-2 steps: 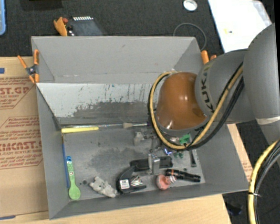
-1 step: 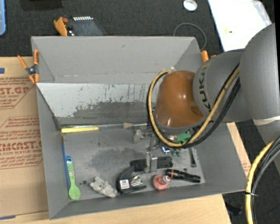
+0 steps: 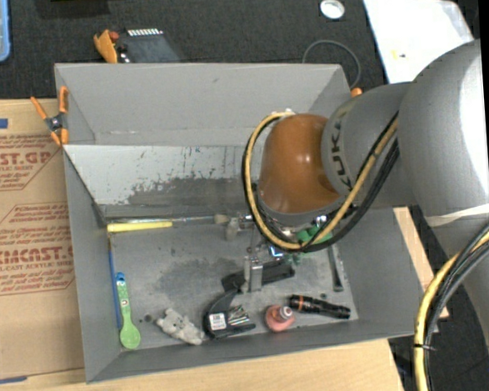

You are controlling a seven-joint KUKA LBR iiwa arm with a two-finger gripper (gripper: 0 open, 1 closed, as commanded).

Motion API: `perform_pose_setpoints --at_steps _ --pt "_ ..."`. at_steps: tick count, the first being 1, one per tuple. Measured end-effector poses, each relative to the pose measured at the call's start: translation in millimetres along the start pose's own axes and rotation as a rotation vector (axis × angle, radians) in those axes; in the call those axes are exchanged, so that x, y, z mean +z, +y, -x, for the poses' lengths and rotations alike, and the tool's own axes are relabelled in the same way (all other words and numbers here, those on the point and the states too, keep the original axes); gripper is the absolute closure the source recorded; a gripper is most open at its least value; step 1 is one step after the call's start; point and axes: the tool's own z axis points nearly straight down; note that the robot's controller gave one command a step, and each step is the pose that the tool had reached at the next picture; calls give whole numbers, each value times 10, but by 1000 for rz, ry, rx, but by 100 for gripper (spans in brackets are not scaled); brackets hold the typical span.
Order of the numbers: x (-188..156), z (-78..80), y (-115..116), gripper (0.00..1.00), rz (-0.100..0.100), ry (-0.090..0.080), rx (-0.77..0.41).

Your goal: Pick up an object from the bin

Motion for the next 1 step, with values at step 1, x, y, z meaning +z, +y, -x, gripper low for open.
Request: perform_pose_setpoints --at_steps 1 --pt "11 46 38 0 3 -2 42"
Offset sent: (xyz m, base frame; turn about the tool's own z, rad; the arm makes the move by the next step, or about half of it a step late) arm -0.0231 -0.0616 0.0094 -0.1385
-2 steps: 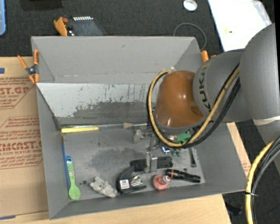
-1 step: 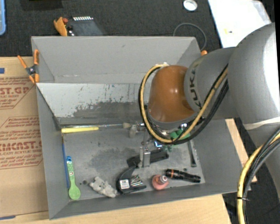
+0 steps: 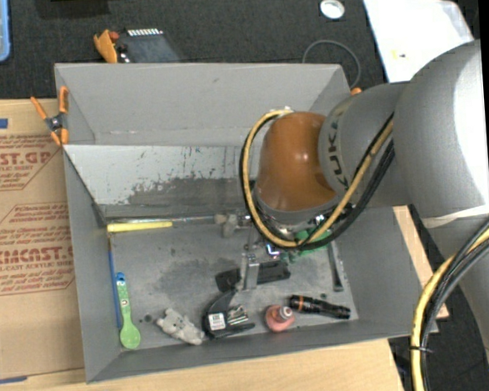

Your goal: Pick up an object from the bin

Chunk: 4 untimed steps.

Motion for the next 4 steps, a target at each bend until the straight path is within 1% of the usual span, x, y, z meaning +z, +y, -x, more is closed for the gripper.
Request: perform_pose_setpoints --at_steps 1,2,3,4 --pt "-32 -88 -195 0 1 -1 -25" --pt "-345 -412 -365 0 0 2 -166" --pt "3 -282 -217 100 -1 1 -36" --pt "2 -281 -217 100 -1 1 -36"
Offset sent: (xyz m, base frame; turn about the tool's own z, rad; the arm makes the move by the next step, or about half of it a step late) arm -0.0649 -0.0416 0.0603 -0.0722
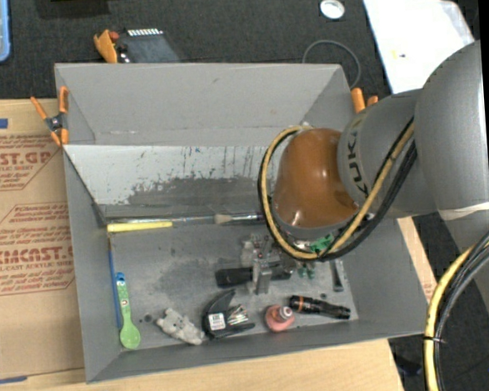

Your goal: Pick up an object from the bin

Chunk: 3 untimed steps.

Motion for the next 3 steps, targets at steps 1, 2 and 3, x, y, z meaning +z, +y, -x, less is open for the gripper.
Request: perform_pose_setpoints --at_steps 1,2,3 --pt "-1 1 0 100 0 0 0" --pt "-1 1 0 100 0 0 0" --pt "-2 2 -1 100 0 -1 0"
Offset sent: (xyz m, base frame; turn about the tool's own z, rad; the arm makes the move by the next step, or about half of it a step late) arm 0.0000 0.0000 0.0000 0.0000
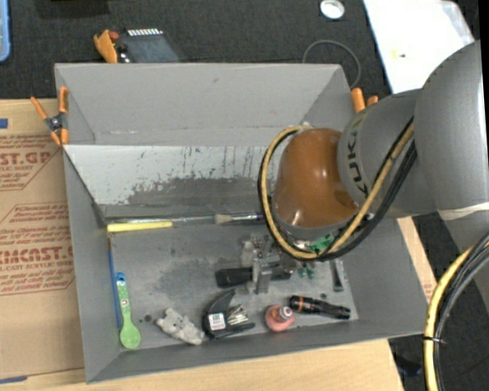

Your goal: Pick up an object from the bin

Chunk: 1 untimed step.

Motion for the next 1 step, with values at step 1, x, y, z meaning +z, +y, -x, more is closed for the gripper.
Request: perform_pose_setpoints --at_steps 1 --pt "15 -11 -2 0 0 2 0"
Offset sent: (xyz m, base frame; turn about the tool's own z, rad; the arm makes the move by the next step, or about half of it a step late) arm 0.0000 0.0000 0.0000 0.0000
